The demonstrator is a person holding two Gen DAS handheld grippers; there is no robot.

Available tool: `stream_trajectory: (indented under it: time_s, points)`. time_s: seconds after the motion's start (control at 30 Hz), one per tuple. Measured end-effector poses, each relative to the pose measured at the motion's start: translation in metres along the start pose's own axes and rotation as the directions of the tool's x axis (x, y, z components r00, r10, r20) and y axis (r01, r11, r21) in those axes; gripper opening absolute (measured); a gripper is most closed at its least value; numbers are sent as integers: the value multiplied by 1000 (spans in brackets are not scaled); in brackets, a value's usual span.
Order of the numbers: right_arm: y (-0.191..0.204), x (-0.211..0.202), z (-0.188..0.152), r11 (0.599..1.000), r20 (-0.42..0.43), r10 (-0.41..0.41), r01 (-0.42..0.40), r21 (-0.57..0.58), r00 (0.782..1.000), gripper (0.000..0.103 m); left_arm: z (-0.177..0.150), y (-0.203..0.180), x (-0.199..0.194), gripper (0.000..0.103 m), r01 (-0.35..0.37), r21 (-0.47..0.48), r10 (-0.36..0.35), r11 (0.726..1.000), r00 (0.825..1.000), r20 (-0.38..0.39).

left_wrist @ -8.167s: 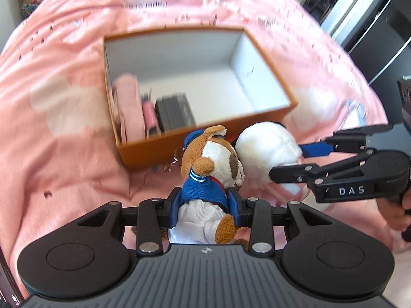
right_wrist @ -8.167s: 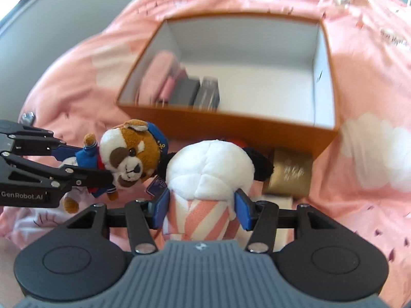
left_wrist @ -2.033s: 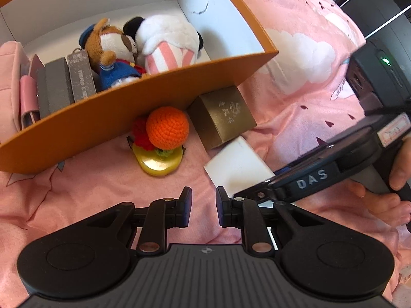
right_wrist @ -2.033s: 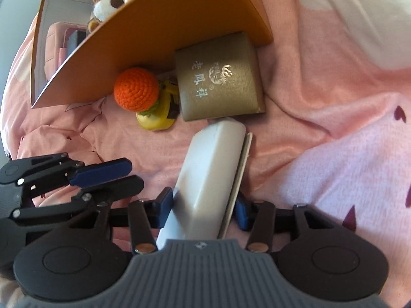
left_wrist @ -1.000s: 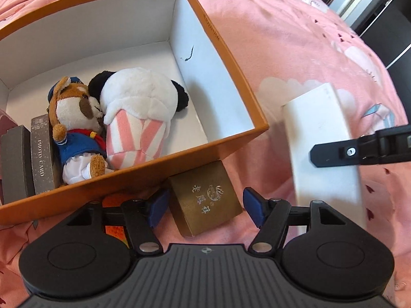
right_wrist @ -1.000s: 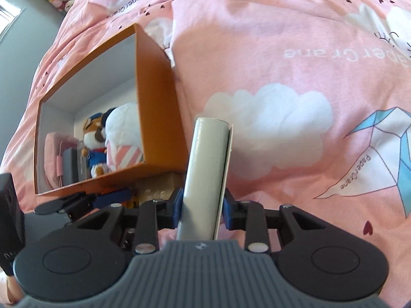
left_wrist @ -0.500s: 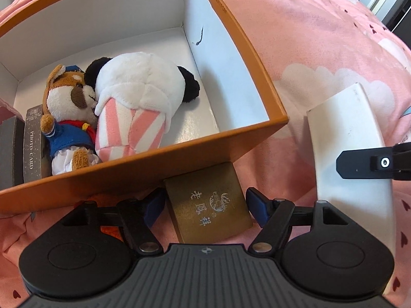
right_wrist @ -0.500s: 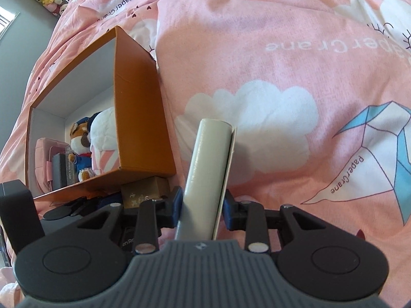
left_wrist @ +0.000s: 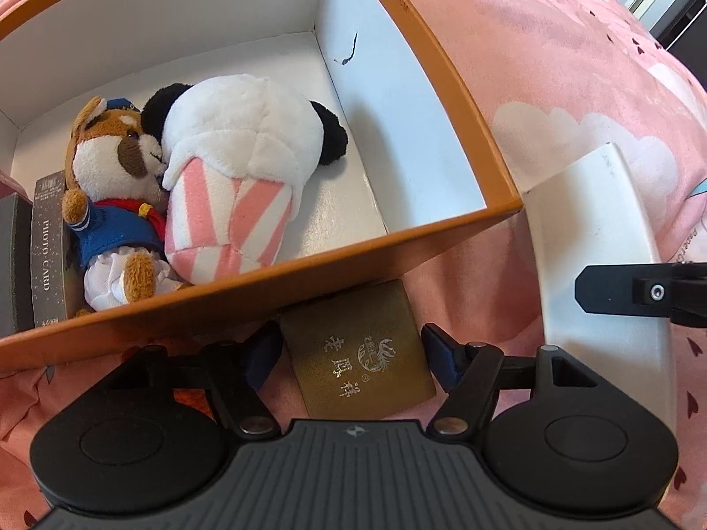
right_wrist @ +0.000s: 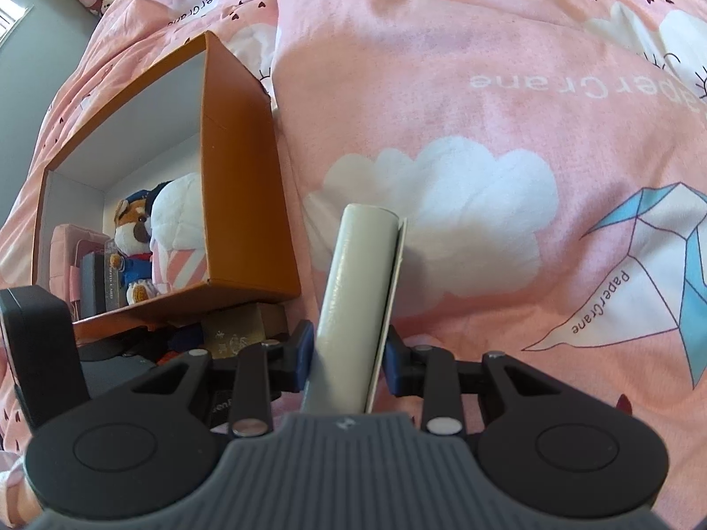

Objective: Organize objects
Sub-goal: 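Grasp and lift the gold box with the left tool while the right tool holds the white box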

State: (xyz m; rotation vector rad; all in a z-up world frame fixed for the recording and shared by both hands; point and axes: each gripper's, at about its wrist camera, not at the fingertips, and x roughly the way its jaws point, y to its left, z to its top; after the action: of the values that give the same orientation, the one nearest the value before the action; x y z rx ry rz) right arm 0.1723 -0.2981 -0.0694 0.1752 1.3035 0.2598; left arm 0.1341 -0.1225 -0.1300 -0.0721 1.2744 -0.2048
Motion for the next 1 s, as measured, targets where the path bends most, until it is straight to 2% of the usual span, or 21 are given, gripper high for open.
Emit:
stream_trajectory:
  time_s: [0.3, 0.5, 0.73, 1.0]
  points:
    - [11, -10, -5, 999, 32, -12, 13, -33, 999, 33, -12, 16, -33, 76, 111, 10, -112, 994, 993, 23]
    - [25, -22, -8, 997, 56, -17, 21, -74, 998, 32, -16, 7, -65, 76, 162, 46, -165, 986, 982, 87]
    - [47, -44, -11, 992, 92, 10, 2, -130, 996, 31, -22, 19, -113, 76, 230, 62, -238, 971, 954, 183]
    - [73, -67, -9, 980, 142, 34, -5, -199, 989, 31, -10, 32, -143, 76, 231, 51, -236, 972, 924, 301]
